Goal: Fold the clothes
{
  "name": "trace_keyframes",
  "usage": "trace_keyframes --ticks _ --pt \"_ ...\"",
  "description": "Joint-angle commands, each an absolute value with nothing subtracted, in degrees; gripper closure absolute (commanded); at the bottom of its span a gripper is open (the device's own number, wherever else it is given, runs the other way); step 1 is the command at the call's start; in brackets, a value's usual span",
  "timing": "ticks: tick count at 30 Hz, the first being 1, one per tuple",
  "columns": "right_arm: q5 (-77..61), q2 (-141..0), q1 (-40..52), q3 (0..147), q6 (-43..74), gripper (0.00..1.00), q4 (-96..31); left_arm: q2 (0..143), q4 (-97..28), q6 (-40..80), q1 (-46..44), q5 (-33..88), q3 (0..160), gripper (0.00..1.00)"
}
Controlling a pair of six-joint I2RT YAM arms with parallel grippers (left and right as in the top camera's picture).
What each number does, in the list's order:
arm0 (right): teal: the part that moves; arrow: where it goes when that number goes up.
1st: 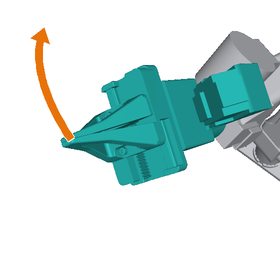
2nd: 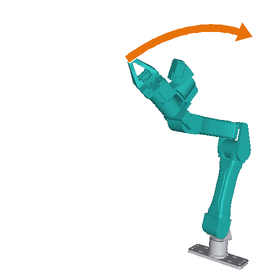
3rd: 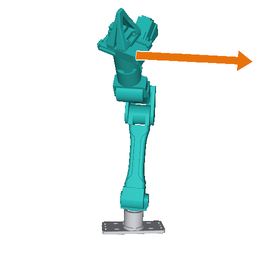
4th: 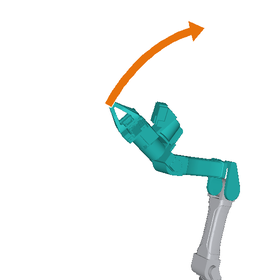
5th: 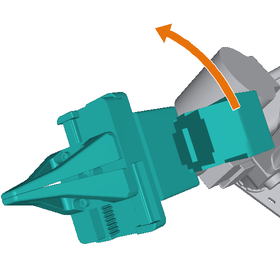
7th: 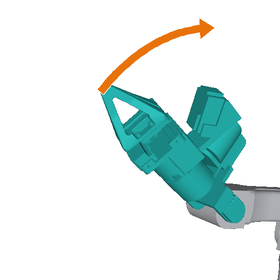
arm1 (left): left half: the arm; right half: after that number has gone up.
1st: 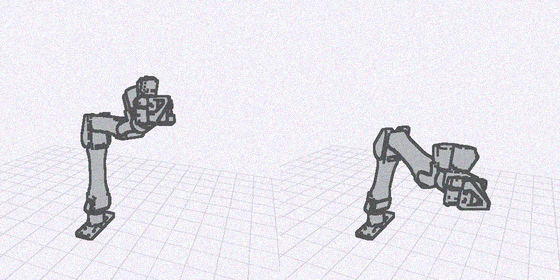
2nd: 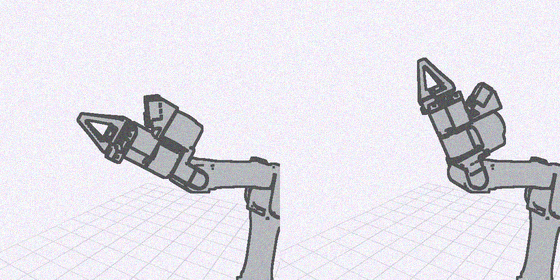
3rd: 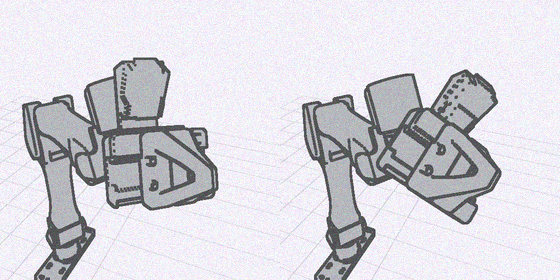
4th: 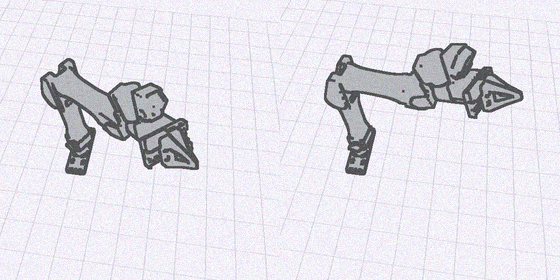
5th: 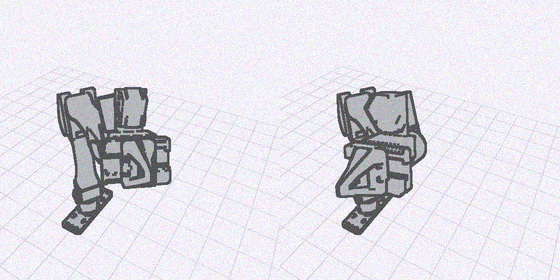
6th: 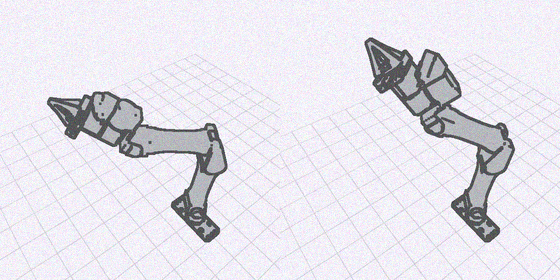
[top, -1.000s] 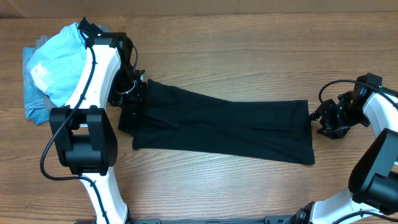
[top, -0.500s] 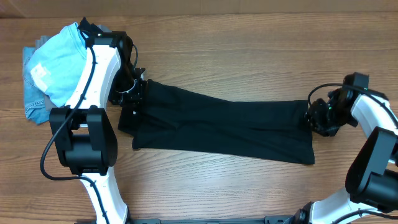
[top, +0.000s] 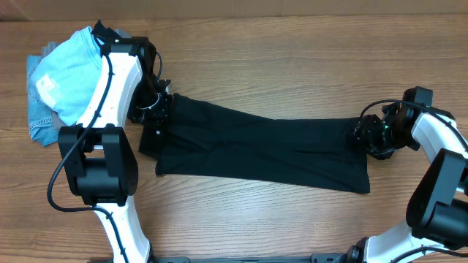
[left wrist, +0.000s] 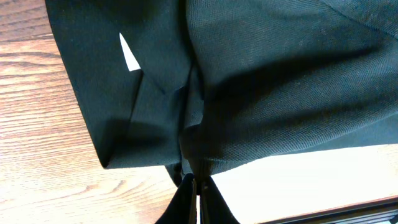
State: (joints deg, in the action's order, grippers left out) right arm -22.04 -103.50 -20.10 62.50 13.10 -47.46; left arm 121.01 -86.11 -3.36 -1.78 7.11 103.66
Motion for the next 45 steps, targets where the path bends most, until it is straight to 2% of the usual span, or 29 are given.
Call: trace_keyframes --ticks 1,3,7,11,26,33,38,39,40,41,43,45 --pt "-22.85 -102.13 -19.88 62.3 13.26 0.62 -45.91 119.87 -86.08 -3.01 -1.93 7.55 104.84 0.96" --pt "-24.27 -102.13 -19.88 62.3 13.21 0.73 -45.98 119.87 -86.08 -3.01 -1.93 7.55 104.84 0.96" --pt "-24.14 -102.13 -19.88 62.3 12.97 0.8 -47.48 119.87 -86.06 -3.01 -1.93 7.55 104.84 0.96" --pt "-24.25 -102.1 -19.88 62.33 12.97 0.96 -48.6 119.87 -86.08 -3.01 -1.93 7.53 104.84 0.96" --pt "-23.35 -94.76 -22.31 64.9 10.55 0.96 -48.88 119.87 -86.08 -3.05 -1.89 7.51 104.84 0.96" --pt "-9.15 -94.76 -22.33 64.9 20.01 0.96 -60.97 119.87 -89.76 -4.12 -1.87 7.18 104.84 0.96" --pt "-5.61 -94.78 -22.31 64.88 21.47 0.96 -65.23 119.87 -90.85 -4.75 -1.83 6.87 104.84 0.96" --pt "-5.58 -94.78 -22.31 64.88 21.47 0.95 -65.58 119.87 -90.85 -4.75 -1.83 6.87 104.84 0.96" --pt "-5.58 -94.78 -22.31 64.88 21.45 0.77 -65.8 119.87 -90.85 -4.75 -1.83 6.9 104.84 0.96" --pt "-5.56 -94.78 -22.31 64.88 21.23 0.73 -66.0 119.87 -90.85 -4.75 -1.83 6.87 104.84 0.96" --pt "-5.58 -94.78 -22.31 64.88 21.26 0.73 -65.84 119.87 -91.02 -4.75 -1.85 6.87 104.84 0.96" --pt "-5.61 -94.78 -22.31 64.88 21.26 0.69 -65.04 119.87 -91.39 -5.04 -1.83 6.87 104.84 0.96"
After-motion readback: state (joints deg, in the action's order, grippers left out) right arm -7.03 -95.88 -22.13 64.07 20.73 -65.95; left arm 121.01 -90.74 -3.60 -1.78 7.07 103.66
